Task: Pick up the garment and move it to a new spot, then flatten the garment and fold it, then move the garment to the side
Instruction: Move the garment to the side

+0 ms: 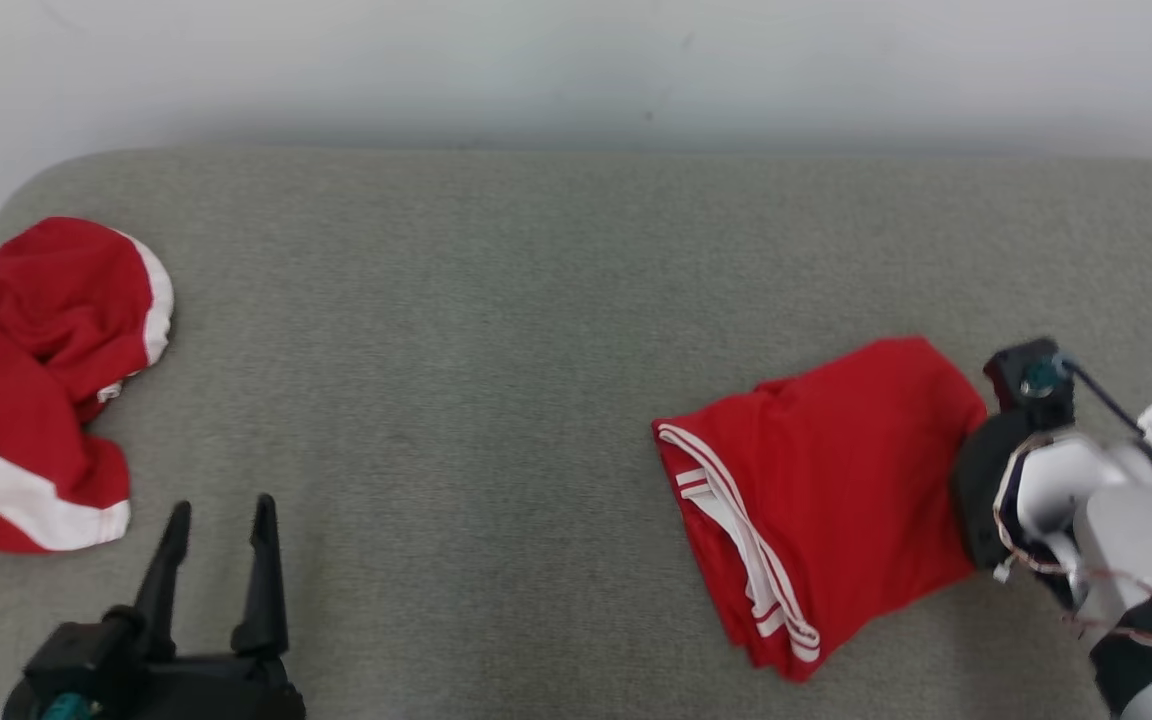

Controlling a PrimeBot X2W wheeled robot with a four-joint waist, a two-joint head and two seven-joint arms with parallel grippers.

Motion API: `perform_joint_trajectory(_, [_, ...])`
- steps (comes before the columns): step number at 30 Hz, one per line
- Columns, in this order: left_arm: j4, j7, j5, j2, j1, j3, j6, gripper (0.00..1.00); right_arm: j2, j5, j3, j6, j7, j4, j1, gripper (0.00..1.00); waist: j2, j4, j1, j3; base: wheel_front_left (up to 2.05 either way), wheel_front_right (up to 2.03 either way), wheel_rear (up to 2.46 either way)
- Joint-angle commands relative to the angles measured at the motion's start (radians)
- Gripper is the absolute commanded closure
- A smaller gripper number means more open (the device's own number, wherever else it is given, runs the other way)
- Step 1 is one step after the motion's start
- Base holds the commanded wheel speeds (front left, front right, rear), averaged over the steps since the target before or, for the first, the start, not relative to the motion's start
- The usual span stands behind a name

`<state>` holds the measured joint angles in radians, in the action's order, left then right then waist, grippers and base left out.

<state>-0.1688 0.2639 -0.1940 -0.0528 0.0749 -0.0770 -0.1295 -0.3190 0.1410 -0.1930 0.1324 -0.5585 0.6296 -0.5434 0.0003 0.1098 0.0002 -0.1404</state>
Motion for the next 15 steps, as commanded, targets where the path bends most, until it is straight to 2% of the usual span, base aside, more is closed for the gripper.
perform_joint_trajectory(1, [0.022, 0.0, -0.007, -0.003, 0.029, -0.011, 0.0, 0.0, -0.046, 0.026, -0.043, -0.004, 0.01, -0.028, -0.048, 1.0, -0.0003, -0.072, -0.0002, -0.065, 0.0, 0.0, 0.0])
perform_joint_trajectory(3, [0.032, 0.0, -0.008, -0.004, 0.035, -0.018, 0.0, 0.0, -0.064, 0.035, -0.07, -0.003, 0.014, -0.04, -0.07, 1.0, -0.0003, -0.09, -0.0002, -0.077, 0.0, 0.0, 0.0])
perform_joint_trajectory(8, [0.08, 0.0, 0.012, -0.015, 0.06, -0.022, 0.0, 0.0, -0.137, 0.077, -0.15, -0.003, 0.038, -0.059, -0.181, 1.0, -0.0003, -0.185, -0.0002, -0.136, 0.0, 0.0, 0.0])
perform_joint_trajectory(15, [0.15, 0.0, 0.023, -0.058, 0.102, 0.005, 0.0, 0.0, -0.203, 0.086, -0.152, -0.003, 0.116, 0.004, -0.302, 1.0, -0.0003, -0.297, -0.0002, -0.215, 0.0, 0.0, 0.0])
